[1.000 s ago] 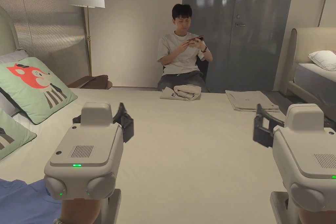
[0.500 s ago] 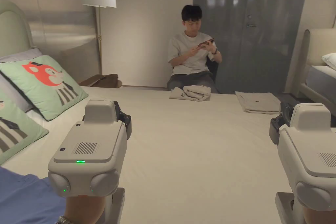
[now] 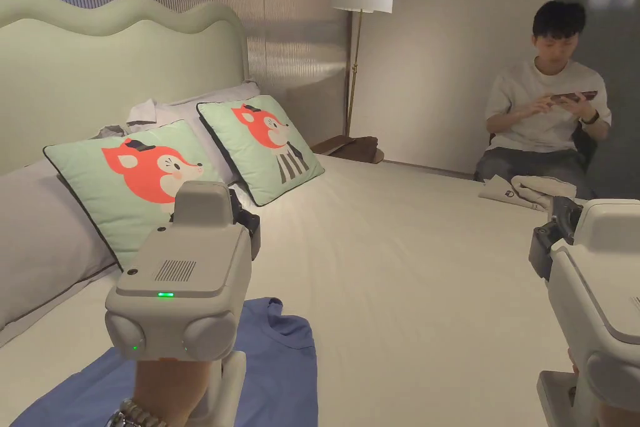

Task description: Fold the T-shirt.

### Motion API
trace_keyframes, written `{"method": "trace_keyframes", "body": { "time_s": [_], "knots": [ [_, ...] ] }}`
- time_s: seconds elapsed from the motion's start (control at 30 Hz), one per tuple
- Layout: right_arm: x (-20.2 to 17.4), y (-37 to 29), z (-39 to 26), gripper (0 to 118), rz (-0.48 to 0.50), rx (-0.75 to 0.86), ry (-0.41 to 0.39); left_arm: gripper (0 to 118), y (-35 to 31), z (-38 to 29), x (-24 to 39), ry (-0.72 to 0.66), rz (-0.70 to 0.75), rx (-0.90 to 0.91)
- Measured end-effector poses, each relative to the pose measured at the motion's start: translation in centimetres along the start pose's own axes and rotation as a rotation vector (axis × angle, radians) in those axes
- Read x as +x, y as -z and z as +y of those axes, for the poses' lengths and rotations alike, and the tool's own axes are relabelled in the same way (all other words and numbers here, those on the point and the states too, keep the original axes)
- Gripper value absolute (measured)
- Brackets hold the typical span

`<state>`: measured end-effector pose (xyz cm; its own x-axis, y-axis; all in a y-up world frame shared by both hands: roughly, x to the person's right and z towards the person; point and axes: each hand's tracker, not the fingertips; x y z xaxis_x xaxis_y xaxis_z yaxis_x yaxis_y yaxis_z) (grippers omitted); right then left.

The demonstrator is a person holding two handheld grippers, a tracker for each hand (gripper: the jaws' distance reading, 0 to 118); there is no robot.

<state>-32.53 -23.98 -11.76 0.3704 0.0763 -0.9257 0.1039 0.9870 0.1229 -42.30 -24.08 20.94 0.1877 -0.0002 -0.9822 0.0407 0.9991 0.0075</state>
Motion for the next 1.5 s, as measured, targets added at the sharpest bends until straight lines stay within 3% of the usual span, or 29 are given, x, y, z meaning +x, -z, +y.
{"method": "trace_keyframes", "body": {
  "time_s": [0.23,0.47,0.67,0.7,0.77,0.8,0.83,1.23,1.3,1.4,1.43,1.5],
  "knots": [
    [-0.8,0.8,-0.9,0,0.029,-0.020,0.006,0,1.2,-1.4,-0.3,0.011,-0.026,-0.108],
    [-1.1,1.0,-2.4,0,0.036,-0.082,0.009,0,5.6,-7.9,0.5,0.038,-0.151,-0.671],
    [-1.4,2.2,-5.2,0,0.049,-0.141,-0.004,2,7.3,-14.8,0.4,-0.021,-0.171,-0.923],
    [-1.4,1.9,-5.1,0,0.053,-0.151,-0.007,12,7.5,-15.6,0.2,-0.033,-0.177,-0.955],
    [-1.6,2.2,-5.9,0,0.057,-0.171,-0.015,71,7.9,-17.1,-0.1,-0.057,-0.170,-0.984],
    [-1.7,2.4,-6.3,0,0.058,-0.182,-0.018,92,8.2,-17.8,-0.2,-0.056,-0.167,-0.994],
    [-1.8,2.6,-6.9,0,0.059,-0.192,-0.018,102,8.4,-18.3,-0.3,-0.058,-0.160,-1.006],
    [-1.4,3.3,-10.4,0,0.058,-0.284,-0.026,96,9.0,-23.9,0.2,-0.043,-0.120,-1.116],
    [-1.2,3.3,-10.8,0,0.055,-0.292,-0.028,79,8.8,-23.4,0.4,0.004,-0.111,-1.093],
    [-1.0,3.2,-10.5,0,0.051,-0.298,-0.019,16,8.6,-22.2,0.2,0.024,-0.112,-1.048],
    [-0.9,3.1,-10.4,0,0.049,-0.298,-0.018,5,8.7,-21.9,0.1,0.037,-0.070,-1.021],
    [-0.6,2.8,-10.3,0,0.046,-0.292,-0.018,5,8.5,-20.9,-0.3,-0.003,-0.090,-1.005]
  ]
}}
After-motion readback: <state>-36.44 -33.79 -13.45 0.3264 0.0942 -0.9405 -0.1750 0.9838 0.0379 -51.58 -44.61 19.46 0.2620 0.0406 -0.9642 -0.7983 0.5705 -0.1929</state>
